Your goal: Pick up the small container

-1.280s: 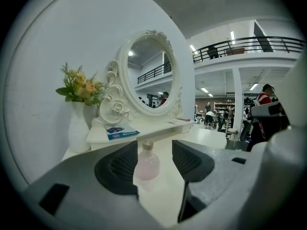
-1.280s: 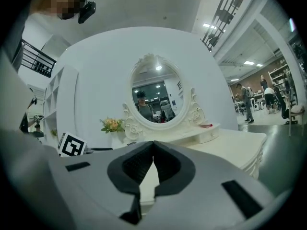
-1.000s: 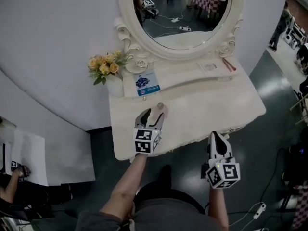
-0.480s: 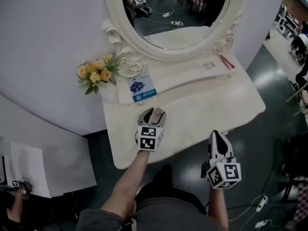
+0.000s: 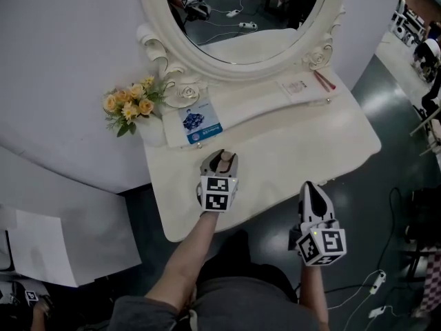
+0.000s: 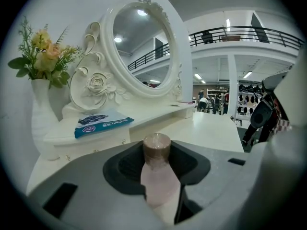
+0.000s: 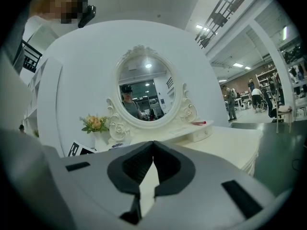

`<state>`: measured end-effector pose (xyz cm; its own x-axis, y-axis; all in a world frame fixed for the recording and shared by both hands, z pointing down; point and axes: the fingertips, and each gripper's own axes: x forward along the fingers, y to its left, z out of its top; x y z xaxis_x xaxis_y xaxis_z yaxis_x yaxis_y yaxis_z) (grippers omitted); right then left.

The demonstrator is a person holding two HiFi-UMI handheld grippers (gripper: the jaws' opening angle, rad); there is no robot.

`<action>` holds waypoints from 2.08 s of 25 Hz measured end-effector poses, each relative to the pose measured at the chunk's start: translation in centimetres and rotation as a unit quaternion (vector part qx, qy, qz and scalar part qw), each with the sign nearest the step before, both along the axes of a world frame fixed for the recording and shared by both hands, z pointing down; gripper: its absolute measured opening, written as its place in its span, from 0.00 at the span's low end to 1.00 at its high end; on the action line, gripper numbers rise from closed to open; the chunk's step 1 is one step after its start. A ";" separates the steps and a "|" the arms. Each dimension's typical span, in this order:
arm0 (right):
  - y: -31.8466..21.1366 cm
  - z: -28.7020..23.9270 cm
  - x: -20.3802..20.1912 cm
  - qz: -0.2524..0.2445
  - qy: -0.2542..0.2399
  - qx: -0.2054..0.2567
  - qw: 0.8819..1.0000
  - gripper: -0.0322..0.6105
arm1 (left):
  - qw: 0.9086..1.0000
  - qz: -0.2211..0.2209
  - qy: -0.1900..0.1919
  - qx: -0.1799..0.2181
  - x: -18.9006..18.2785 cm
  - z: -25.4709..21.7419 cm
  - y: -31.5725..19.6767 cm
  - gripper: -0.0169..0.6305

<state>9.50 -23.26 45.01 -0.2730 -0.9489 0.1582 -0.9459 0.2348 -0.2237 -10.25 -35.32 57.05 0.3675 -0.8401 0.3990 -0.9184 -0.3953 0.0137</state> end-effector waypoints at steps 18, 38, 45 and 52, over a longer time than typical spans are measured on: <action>-0.8 -1.5 -0.2 0.014 0.015 0.024 1.000 0.05 | 0.997 0.060 -0.016 0.049 1.1 -7.0 0.7 0.24; -0.4 -3.1 2.6 0.011 0.036 0.050 0.998 0.05 | 0.988 0.098 0.009 0.118 3.9 -17.5 4.5 0.24; -0.1 -4.3 2.5 -0.001 0.041 0.066 0.997 0.05 | 0.988 0.093 0.012 0.125 4.5 -18.9 5.8 0.24; 0.0 -4.8 3.1 -0.005 0.047 0.073 0.996 0.05 | 0.988 0.090 0.005 0.129 4.9 -19.3 6.5 0.24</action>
<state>12.56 -23.25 40.23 -0.2738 -0.9608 0.0437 -0.9583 0.2686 -0.0978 -5.38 -28.80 37.78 0.5228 -0.8339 0.1770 -0.8333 -0.5437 -0.1002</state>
